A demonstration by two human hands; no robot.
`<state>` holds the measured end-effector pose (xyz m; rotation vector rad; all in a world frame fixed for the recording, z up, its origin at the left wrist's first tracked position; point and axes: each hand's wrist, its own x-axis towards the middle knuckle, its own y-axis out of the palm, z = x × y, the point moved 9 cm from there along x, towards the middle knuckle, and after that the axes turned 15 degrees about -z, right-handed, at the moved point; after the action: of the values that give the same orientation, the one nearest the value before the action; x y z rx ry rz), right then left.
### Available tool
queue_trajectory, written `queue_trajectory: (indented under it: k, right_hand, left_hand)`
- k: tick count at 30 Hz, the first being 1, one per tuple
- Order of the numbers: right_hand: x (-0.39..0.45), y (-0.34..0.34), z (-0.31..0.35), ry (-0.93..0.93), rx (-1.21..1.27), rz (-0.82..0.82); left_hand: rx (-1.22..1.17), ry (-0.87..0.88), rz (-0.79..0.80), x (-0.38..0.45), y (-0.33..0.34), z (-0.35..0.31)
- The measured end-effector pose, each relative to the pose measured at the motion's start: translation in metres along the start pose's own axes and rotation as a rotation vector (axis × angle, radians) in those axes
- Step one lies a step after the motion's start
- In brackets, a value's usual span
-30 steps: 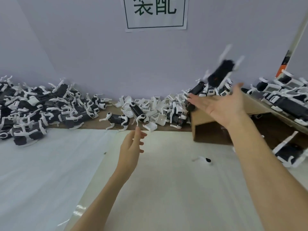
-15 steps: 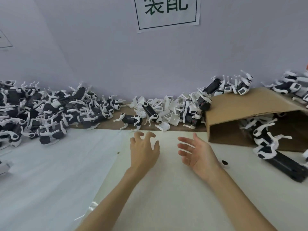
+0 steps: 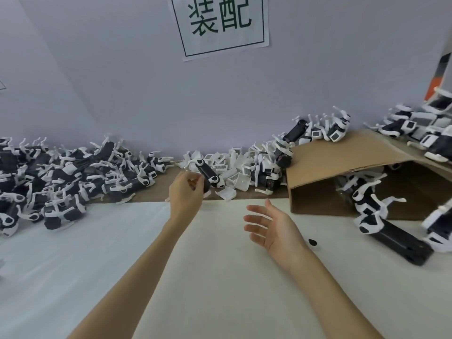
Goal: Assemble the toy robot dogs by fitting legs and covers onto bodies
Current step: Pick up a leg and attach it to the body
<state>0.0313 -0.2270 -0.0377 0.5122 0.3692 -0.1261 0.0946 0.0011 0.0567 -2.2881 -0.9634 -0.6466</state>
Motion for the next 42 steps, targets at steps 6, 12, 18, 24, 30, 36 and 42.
queue_trajectory:
  k: [6,12,18,24,30,36,42]
  right_hand:
    - [-0.017,0.018,0.015,-0.406,-0.427,0.141]
    - [-0.022,0.025,0.018,-0.574,-0.578,0.135]
    - [-0.010,0.013,0.020,-0.547,-0.345,0.005]
    - [-0.010,0.014,0.009,-0.271,-0.014,0.206]
    - [-0.010,0.010,0.011,-0.217,-0.048,0.158]
    - [-0.016,0.010,0.016,-0.225,0.005,0.150]
    - [-0.026,0.018,0.004,-0.071,-0.048,0.245]
  left_hand:
    - [-0.641,-0.260,0.188,-0.060,-0.018,-0.043]
    - [-0.878,-0.481,0.264,-0.086,-0.007,-0.024]
    - [-0.335,0.164,0.246,-0.091,-0.017,-0.035]
    - [-0.398,-0.126,0.509,-0.106,0.003,-0.014]
    - [-0.585,-0.337,0.534,-0.104,0.002,-0.008]
    - [-0.638,-0.388,0.467,-0.102,-0.001,-0.010]
    - [-0.794,-0.462,0.476,-0.100,-0.001,-0.013]
